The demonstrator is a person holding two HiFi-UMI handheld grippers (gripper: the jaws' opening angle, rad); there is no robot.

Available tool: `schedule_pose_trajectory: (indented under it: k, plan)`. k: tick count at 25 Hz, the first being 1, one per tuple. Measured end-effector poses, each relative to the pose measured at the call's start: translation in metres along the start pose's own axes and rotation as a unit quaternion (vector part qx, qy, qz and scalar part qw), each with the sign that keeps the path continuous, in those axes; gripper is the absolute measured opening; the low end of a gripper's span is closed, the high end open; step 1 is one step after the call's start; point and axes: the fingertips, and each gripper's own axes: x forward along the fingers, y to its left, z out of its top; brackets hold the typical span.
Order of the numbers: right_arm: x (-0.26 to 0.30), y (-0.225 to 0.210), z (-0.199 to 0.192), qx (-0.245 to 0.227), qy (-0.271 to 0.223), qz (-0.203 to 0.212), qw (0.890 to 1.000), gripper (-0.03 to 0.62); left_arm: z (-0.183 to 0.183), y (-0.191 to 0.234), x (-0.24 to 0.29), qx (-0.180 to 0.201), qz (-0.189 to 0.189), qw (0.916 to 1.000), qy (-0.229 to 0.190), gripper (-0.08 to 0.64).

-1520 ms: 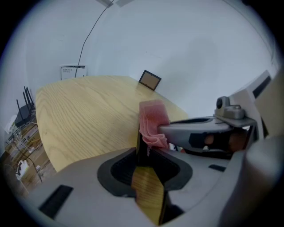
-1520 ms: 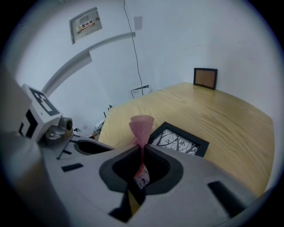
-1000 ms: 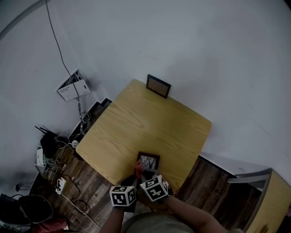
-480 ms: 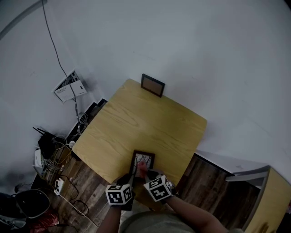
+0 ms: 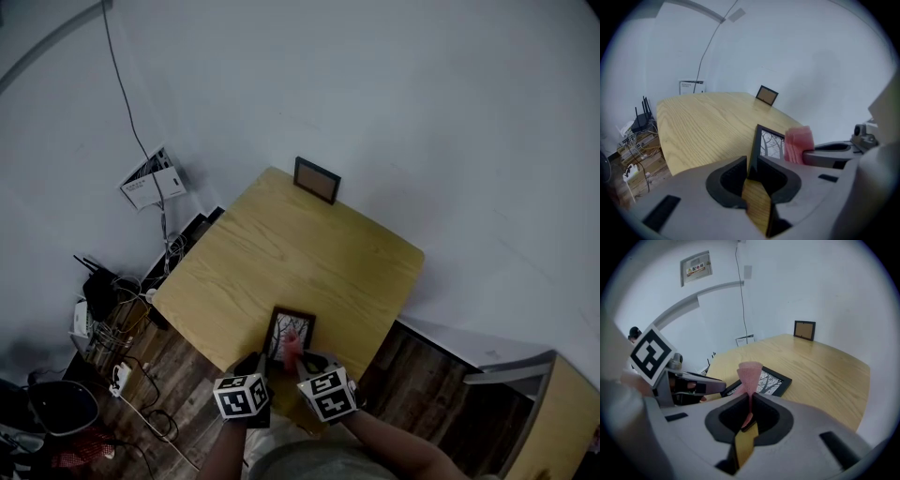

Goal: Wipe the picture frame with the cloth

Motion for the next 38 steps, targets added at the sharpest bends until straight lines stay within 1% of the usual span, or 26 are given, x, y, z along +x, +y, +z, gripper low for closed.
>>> schedule_pose_trajectory:
  k: [3,6,10,13,15,17,20,22,25,27,30,33,38]
  plan:
    - [-0.018,0.004,0.007,0.01,-0.03,0.02,0.999,0.015,0.015,-0.002,-0.018,-0.012,0.004,0.9992,-0.037,0.046]
    - [-0.039,0.014,0.011,0.004,-0.046,0.044,0.998,0.015,0.026,-0.01,-0.042,-0.022,0.001,0.9971,-0.073,0.031]
    - [-0.063,0.026,0.014,0.002,-0.07,0.064,0.995,0.015,0.029,-0.018,-0.074,-0.038,0.01,0.9924,-0.117,0.014]
    - [-0.08,0.036,0.022,-0.004,-0.093,0.068,0.993,0.015,0.027,-0.024,-0.095,-0.046,0.008,0.9894,-0.137,0.005]
    - [-0.092,0.043,0.029,-0.017,-0.11,0.062,0.992,0.015,0.027,-0.028,-0.106,-0.049,-0.001,0.9882,-0.146,0.003]
    - [-0.105,0.047,0.034,-0.03,-0.131,0.048,0.99,0.015,0.027,-0.036,-0.117,-0.046,-0.017,0.9873,-0.151,0.003]
    - [-0.126,0.053,0.037,-0.035,-0.163,0.019,0.986,0.015,0.024,-0.05,-0.134,-0.029,-0.043,0.9861,-0.158,0.003]
    - [-0.14,0.059,0.037,-0.025,-0.177,0.004,0.984,0.015,0.019,-0.056,-0.148,-0.015,-0.051,0.9861,-0.157,0.003]
    - [-0.16,0.071,0.029,0.002,-0.191,-0.016,0.981,0.015,0.006,-0.063,-0.169,0.006,-0.053,0.9875,-0.148,0.003]
    - [-0.174,0.084,0.022,0.012,-0.203,-0.023,0.979,0.015,-0.004,-0.067,-0.185,0.013,-0.061,0.987,-0.148,0.003]
    - [-0.197,0.107,0.013,0.015,-0.218,-0.029,0.975,0.015,-0.016,-0.073,-0.211,0.022,-0.075,0.9852,-0.153,0.003]
    - [-0.217,0.127,0.001,0.007,-0.228,-0.038,0.973,0.015,-0.028,-0.074,-0.234,0.032,-0.082,0.9835,-0.158,0.003]
    - [-0.244,0.155,-0.017,0.011,-0.244,-0.042,0.969,0.015,-0.049,-0.075,-0.268,0.025,-0.098,0.981,-0.166,0.003]
